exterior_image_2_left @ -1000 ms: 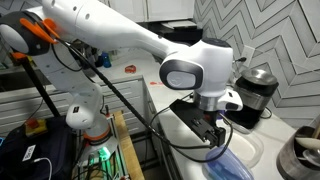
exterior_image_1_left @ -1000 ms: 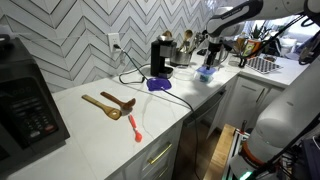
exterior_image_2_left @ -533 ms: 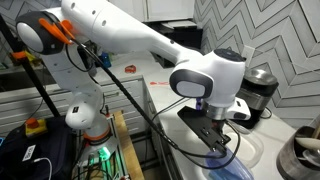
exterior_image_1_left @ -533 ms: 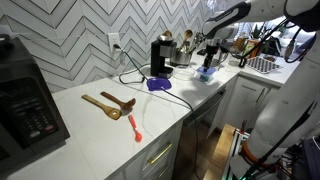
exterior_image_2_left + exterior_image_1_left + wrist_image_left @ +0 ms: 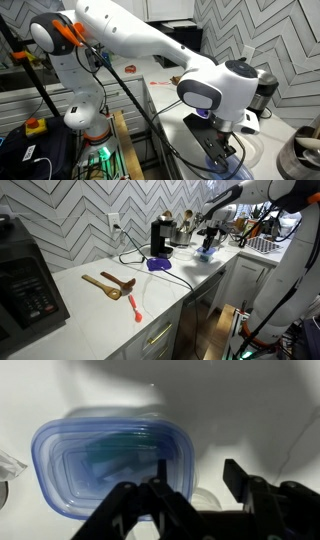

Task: Put the blue lid on the other transparent bowl

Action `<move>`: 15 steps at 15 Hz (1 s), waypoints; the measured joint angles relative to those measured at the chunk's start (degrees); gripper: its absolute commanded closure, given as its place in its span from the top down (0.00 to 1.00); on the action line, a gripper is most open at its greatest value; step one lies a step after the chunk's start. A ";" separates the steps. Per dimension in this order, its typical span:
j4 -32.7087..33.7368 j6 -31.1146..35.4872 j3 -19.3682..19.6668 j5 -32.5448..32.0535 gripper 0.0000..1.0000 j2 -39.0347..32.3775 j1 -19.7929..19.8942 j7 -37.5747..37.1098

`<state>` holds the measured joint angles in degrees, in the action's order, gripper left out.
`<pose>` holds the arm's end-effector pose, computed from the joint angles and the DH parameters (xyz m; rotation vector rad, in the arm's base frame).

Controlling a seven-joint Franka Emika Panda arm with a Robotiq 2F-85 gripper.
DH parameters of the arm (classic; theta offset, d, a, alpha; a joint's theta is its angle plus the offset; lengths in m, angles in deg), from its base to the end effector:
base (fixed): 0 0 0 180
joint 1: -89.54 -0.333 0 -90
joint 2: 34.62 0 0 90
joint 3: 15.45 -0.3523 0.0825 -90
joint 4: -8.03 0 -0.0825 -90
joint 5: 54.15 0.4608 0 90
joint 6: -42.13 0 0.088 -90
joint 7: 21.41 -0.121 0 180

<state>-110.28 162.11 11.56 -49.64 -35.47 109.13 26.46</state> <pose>0.4299 -0.4468 0.4130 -3.1101 0.0257 -0.0875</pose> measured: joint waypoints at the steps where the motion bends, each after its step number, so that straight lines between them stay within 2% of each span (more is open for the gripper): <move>1: 0.35 0.00 -0.16 0.43 0.51 -0.54 0.24 -0.49; 8: 1.91 0.00 -1.72 1.28 0.45 -2.63 1.39 -3.65; 15: 1.95 1.48 -2.78 1.12 0.47 -3.00 1.40 -8.19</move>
<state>-108.33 163.59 8.78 -48.52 -38.47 110.53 18.27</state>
